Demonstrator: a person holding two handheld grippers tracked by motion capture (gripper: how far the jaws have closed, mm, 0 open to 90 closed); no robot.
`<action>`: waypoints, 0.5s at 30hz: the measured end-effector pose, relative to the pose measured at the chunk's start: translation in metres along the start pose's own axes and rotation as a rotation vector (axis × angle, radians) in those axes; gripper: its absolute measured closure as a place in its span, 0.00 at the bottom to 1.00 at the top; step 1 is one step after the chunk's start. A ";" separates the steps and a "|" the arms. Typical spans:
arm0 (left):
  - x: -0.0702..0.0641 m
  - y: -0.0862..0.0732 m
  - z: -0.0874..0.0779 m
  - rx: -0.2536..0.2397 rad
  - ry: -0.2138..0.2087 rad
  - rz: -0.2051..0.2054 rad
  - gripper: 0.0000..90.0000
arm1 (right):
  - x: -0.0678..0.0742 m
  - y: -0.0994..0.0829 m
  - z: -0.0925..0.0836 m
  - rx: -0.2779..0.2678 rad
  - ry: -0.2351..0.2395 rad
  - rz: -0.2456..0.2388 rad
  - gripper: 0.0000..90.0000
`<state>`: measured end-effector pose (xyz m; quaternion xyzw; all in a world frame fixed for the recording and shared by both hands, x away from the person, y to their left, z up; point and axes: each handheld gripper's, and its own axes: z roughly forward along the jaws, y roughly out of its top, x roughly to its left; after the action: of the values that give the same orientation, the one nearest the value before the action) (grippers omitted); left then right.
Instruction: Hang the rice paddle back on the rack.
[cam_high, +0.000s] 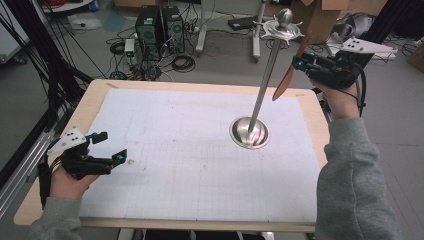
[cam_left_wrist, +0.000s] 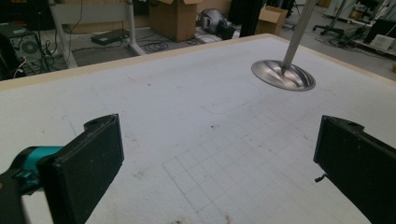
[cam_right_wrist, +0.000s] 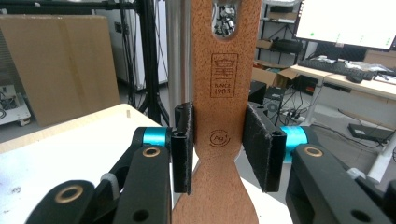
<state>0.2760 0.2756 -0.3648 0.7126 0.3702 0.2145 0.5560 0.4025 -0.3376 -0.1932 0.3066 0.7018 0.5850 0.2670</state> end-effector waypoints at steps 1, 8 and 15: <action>0.000 0.000 0.000 -0.002 0.001 -0.001 0.02 | 0.000 0.000 0.001 0.002 -0.001 -0.003 0.72; -0.001 0.001 -0.001 -0.006 0.004 0.008 0.02 | 0.002 -0.001 0.004 0.012 0.004 -0.008 0.72; -0.001 0.001 -0.001 -0.005 0.003 0.008 0.02 | 0.002 -0.002 0.005 0.004 0.002 -0.010 0.72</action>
<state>0.2752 0.2750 -0.3636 0.7124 0.3675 0.2190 0.5563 0.4046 -0.3326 -0.1963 0.3030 0.7048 0.5826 0.2686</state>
